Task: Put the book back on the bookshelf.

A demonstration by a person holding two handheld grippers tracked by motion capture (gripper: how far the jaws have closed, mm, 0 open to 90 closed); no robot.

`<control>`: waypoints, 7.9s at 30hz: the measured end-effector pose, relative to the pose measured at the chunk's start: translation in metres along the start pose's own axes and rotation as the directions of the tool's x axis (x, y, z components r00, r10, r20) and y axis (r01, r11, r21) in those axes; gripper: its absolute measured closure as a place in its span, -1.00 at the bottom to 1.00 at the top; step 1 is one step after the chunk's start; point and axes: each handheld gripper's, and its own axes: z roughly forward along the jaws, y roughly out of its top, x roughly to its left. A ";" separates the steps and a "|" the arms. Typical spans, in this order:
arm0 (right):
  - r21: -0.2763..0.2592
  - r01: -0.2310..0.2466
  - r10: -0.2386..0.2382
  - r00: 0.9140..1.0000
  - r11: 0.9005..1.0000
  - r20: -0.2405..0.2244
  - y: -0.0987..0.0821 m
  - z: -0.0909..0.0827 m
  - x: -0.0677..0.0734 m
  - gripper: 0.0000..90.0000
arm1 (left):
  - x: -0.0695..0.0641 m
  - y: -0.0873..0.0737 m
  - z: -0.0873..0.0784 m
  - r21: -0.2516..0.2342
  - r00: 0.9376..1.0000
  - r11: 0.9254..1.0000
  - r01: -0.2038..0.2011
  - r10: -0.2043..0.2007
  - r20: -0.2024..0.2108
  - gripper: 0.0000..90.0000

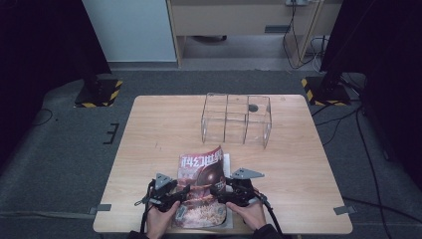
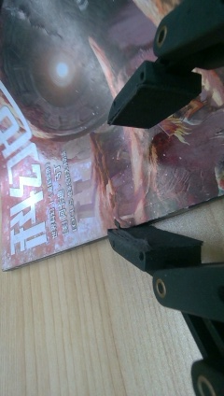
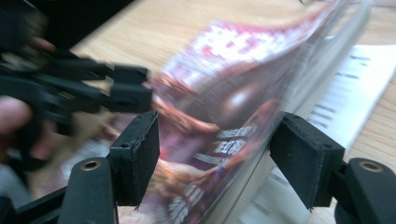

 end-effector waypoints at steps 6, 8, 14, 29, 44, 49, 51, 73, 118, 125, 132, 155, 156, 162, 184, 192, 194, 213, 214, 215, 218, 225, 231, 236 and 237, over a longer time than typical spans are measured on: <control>0.036 -0.018 0.018 1.000 0.999 0.017 0.002 0.001 -0.006 -0.10 | 0.000 0.000 0.000 0.000 1.000 1.000 -0.005 0.005 -0.001 -0.14; 0.041 -0.017 0.015 0.999 0.999 0.029 0.003 0.001 -0.006 -0.01 | 0.000 0.000 0.000 0.001 1.000 1.000 -0.006 0.006 -0.002 -0.15; 0.041 0.039 -0.043 0.994 0.998 0.100 0.007 -0.002 -0.001 0.46 | 0.000 0.000 0.000 0.003 1.000 1.000 -0.010 0.010 0.007 -0.17; -0.045 -0.039 0.039 0.999 0.998 -0.001 0.017 -0.017 0.003 0.91 | 0.019 0.004 -0.010 -0.060 0.997 0.997 0.049 -0.045 0.061 -0.42; -0.200 0.033 -0.048 0.996 0.979 -0.070 0.025 -0.046 0.017 0.96 | 0.017 0.007 -0.013 -0.081 0.985 0.993 0.090 -0.077 0.151 -0.51; -0.212 0.043 -0.060 0.996 0.976 -0.073 0.025 -0.051 0.018 0.97 | 0.015 0.006 -0.008 -0.063 0.976 0.992 0.107 -0.093 0.195 -0.55; -0.211 0.042 -0.059 0.995 0.977 -0.075 0.024 -0.051 0.017 0.97 | 0.012 0.006 -0.004 -0.046 0.977 0.994 0.097 -0.086 0.195 -0.56; 0.058 0.006 -0.005 1.000 0.998 -0.022 0.017 -0.023 -0.020 0.63 | 0.005 0.007 0.008 0.009 0.996 1.000 -0.008 0.007 0.091 -0.37; 0.128 -0.064 0.054 0.996 0.990 0.076 0.002 -0.009 -0.044 -0.29 | 0.006 0.016 0.017 0.021 0.997 0.997 -0.071 0.070 0.031 -0.11; 0.117 -0.107 0.097 0.992 0.987 0.083 0.001 -0.004 -0.043 -0.22 | 0.005 0.021 0.024 0.021 0.997 0.996 -0.081 0.081 0.014 -0.10; -0.003 -0.193 0.192 0.981 0.981 -0.036 0.001 -0.019 -0.046 -0.13 | 0.003 0.023 0.027 0.022 0.996 0.996 -0.086 0.086 0.005 -0.14; 0.011 -0.154 0.154 0.988 0.988 -0.032 0.006 -0.019 -0.037 -0.22 | 0.004 0.024 0.028 0.017 0.998 0.998 -0.063 0.063 0.009 -0.19; 0.012 -0.145 0.145 0.989 0.989 -0.035 0.008 -0.020 -0.035 -0.23 | 0.004 0.024 0.028 0.017 0.998 0.998 -0.065 0.064 0.011 -0.18; 0.032 -0.116 0.116 0.993 0.993 0.015 0.008 -0.019 -0.042 -0.28 | 0.003 0.019 0.021 0.018 0.997 0.997 -0.080 0.080 -0.001 -0.18; 0.014 -0.153 0.152 0.988 0.988 0.033 0.005 0.007 -0.058 -0.29 | -0.005 0.007 0.010 0.018 0.998 0.998 -0.058 0.058 0.041 -0.12; 0.011 -0.116 0.115 0.990 0.993 0.075 0.005 0.009 -0.052 -0.31 | -0.005 0.011 0.015 0.019 0.997 0.997 -0.069 0.069 0.030 -0.16; -0.003 -0.149 0.149 0.986 0.989 0.071 0.004 0.008 -0.050 -0.30 | -0.005 0.012 0.016 0.019 0.997 0.998 -0.067 0.066 0.027 -0.17; 0.015 -0.160 0.160 0.987 0.987 -0.005 0.001 -0.001 -0.046 -0.16 | -0.007 0.013 0.018 0.019 0.997 0.997 -0.071 0.070 0.031 -0.17; 0.004 -0.162 0.162 0.986 0.987 -0.025 0.001 -0.002 -0.045 -0.13 | -0.007 0.013 0.018 0.019 0.997 0.997 -0.072 0.071 0.031 -0.17; 0.001 -0.174 0.174 0.983 0.985 -0.059 0.002 -0.002 -0.046 -0.09 | -0.007 0.013 0.018 0.020 0.997 0.997 -0.072 0.071 0.032 -0.17; 0.091 -0.167 0.177 0.977 0.982 -0.118 0.000 0.013 -0.038 0.02 | -0.007 0.013 0.018 0.022 0.997 0.997 -0.071 0.070 0.035 -0.17; 0.124 -0.136 0.148 0.985 0.983 -0.089 0.005 0.016 -0.037 0.39 | -0.005 0.013 0.017 0.020 0.997 0.998 -0.067 0.066 0.046 -0.17; 0.124 -0.152 0.165 0.980 0.981 -0.107 0.005 0.011 -0.040 0.85 | -0.002 0.012 0.016 0.014 0.996 0.998 -0.055 0.054 0.065 -0.23; 0.078 -0.129 0.139 0.980 0.989 -0.143 0.011 0.002 -0.031 0.97 | 0.003 0.012 0.009 -0.001 0.997 0.999 -0.038 0.038 0.073 -0.31; 0.063 -0.108 0.116 0.983 0.992 -0.139 0.014 -0.002 -0.025 0.97 | 0.006 0.013 0.005 -0.014 0.996 1.000 -0.024 0.025 0.086 -0.33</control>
